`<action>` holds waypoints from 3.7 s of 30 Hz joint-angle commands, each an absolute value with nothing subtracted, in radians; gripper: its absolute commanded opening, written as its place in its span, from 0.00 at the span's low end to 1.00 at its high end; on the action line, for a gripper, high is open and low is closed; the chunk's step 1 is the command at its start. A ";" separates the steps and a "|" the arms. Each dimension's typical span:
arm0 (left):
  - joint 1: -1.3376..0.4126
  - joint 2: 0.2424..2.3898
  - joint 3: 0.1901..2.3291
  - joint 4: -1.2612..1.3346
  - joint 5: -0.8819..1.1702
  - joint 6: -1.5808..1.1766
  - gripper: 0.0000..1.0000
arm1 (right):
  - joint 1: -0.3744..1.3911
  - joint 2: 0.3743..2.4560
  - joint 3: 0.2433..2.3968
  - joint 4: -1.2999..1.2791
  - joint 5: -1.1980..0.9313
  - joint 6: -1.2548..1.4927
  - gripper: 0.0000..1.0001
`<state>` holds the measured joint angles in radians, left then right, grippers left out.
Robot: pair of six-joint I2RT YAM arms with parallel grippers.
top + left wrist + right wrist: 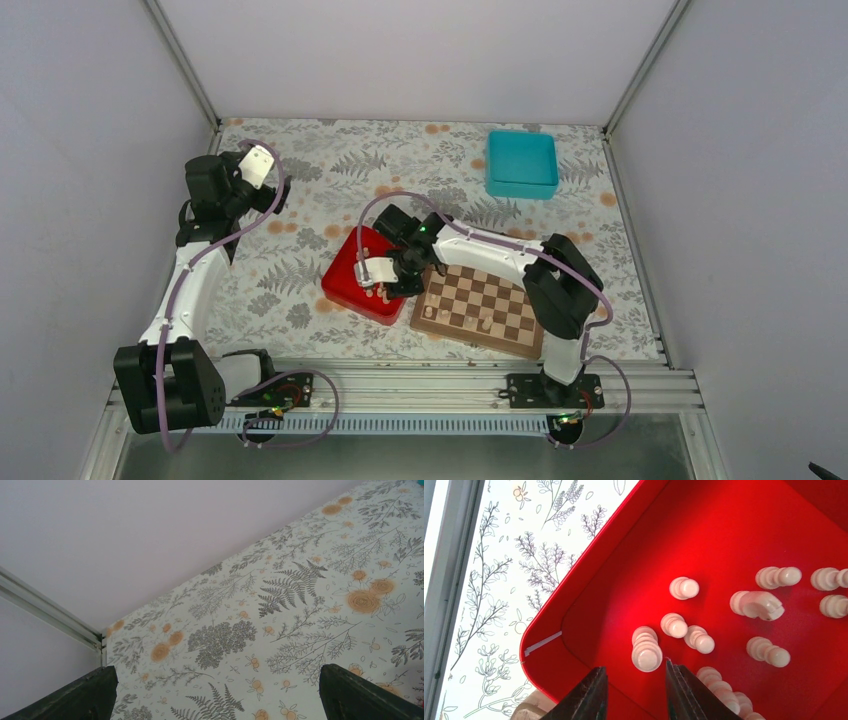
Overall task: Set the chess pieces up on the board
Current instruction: Pick up the chess piece from the storage box, then place the chess piece on the chessboard.
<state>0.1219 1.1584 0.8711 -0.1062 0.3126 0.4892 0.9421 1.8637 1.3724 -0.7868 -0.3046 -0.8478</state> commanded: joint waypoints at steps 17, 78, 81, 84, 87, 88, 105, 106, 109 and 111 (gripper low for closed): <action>0.127 1.155 0.871 -0.090 0.336 0.491 1.00 | 0.965 1.882 1.325 -0.692 -0.283 -0.841 0.31; 0.128 1.170 0.866 -0.078 0.269 0.494 1.00 | 0.765 0.927 0.802 -1.072 -0.202 -0.678 0.06; 0.129 1.173 0.864 -0.077 0.258 0.498 1.00 | 0.765 0.932 0.796 -1.083 -0.223 -0.702 0.07; 0.130 1.177 0.869 -0.081 0.247 0.501 1.00 | 0.765 0.941 0.794 -1.082 -0.222 -0.724 0.07; 0.136 1.175 0.869 -0.084 0.252 0.502 1.00 | 0.765 0.961 0.794 -1.074 -0.226 -0.744 0.08; 0.138 1.175 0.870 -0.084 0.253 0.502 1.00 | 0.765 0.971 0.794 -1.073 -0.230 -0.750 0.08; 0.140 1.186 0.877 -0.087 0.271 0.502 1.00 | 0.765 1.103 0.800 -1.004 -0.222 -0.804 0.09; 0.140 1.186 0.876 -0.087 0.272 0.502 1.00 | 0.765 1.110 0.799 -0.999 -0.220 -0.805 0.09; 0.140 1.185 0.874 -0.087 0.274 0.502 1.00 | 0.765 1.129 0.795 -0.983 -0.219 -0.810 0.09; 0.140 1.187 0.876 -0.085 0.276 0.502 1.00 | 0.765 1.137 0.795 -0.974 -0.217 -0.813 0.09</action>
<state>0.1349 1.1851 0.8707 -0.0986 0.2565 0.4896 0.7700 1.1248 0.8028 -1.0092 -0.2150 -0.7914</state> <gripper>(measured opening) 0.999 0.122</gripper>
